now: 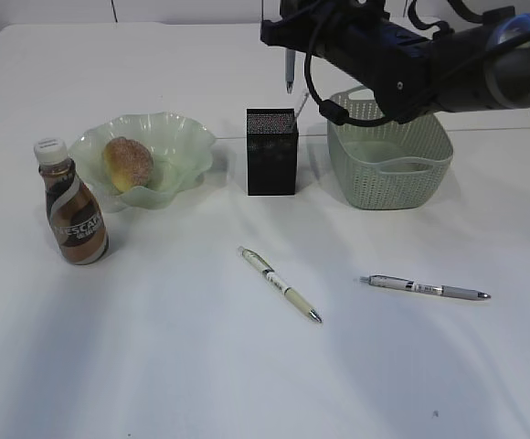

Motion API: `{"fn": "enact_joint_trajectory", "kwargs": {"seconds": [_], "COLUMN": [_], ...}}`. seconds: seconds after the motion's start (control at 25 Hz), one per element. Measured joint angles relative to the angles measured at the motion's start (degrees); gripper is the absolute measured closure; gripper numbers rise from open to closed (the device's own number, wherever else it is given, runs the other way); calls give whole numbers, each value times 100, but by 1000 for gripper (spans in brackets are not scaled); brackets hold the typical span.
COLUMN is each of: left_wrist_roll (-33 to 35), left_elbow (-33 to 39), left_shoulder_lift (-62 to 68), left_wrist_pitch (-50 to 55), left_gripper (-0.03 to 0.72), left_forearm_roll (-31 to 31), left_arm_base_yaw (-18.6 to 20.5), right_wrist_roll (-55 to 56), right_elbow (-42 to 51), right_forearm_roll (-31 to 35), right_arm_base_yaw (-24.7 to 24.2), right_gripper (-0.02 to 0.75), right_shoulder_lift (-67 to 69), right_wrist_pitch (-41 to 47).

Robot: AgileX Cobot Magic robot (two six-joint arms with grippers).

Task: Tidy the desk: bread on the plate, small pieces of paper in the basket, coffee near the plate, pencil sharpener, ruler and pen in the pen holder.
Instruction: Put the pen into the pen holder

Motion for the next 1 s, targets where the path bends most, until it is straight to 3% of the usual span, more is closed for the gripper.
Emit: {"fn": "enact_joint_trajectory", "kwargs": {"seconds": [1.0], "left_wrist_roll": [0], "left_elbow": [23], "left_shoulder_lift": [37], "left_wrist_pitch": [-185], "left_gripper": [413], "left_forearm_roll": [-15], "left_arm_base_yaw": [6], "right_wrist_roll": [75], "right_elbow": [0], "right_forearm_roll": [-252], "right_arm_base_yaw": [0], "right_gripper": [606], "right_shoulder_lift": [772], "right_wrist_pitch": [-1360]}}
